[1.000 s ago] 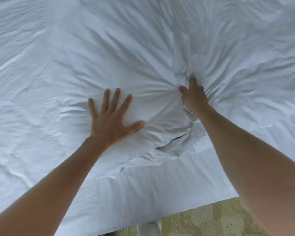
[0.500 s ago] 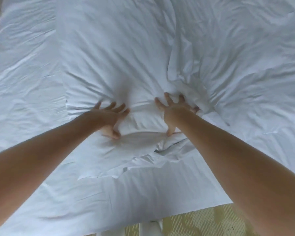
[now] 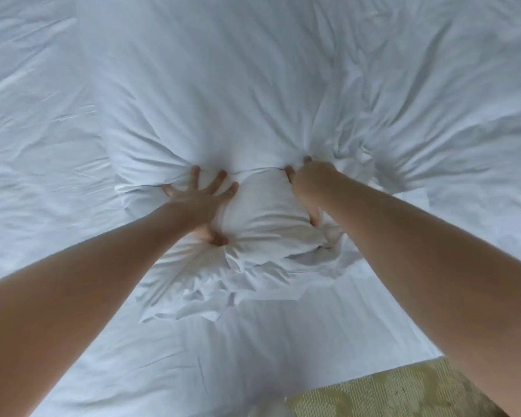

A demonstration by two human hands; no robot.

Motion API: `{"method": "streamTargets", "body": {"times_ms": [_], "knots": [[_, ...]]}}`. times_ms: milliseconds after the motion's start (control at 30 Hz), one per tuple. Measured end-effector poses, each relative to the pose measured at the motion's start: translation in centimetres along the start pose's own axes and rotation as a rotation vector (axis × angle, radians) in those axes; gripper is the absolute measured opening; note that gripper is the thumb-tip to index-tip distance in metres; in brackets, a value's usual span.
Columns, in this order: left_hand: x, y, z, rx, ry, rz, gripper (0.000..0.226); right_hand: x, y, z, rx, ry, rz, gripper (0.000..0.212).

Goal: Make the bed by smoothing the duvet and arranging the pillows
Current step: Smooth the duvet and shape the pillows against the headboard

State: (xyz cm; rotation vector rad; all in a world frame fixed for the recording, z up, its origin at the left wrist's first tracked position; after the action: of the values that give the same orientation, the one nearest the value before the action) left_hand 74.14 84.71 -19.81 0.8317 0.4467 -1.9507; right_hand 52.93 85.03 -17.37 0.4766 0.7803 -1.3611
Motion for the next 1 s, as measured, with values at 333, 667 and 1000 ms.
{"method": "streamTargets", "body": {"times_ms": [333, 667, 1000], "knots": [[1.5, 9.3, 10.8, -0.075, -0.654, 0.057, 0.13, 3.2, -0.4, 10.2, 0.296, -0.493, -0.122, 0.132], [8.5, 10.8, 12.3, -0.158, -0.275, -0.054, 0.123, 9.0, -1.7, 15.5, 0.042, -0.053, 0.02, 0.056], [14.8, 19.6, 23.3, -0.254, -0.558, 0.064, 0.141, 16.5, -4.9, 28.1, 0.124, -0.6, -0.105, 0.132]]}}
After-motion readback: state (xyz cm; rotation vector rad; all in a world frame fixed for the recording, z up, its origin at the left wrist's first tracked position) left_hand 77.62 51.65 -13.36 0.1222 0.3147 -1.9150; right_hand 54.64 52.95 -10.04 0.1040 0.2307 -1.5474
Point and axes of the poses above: each hand's wrist, its own x-axis towards the middle knuckle, its own z-axis out of the back of the hand, y = z × x, the point moved 2 cm from there along x, towards the middle knuckle, and after that the axes turned 5 degrees about -y, right-handed, at the moved point
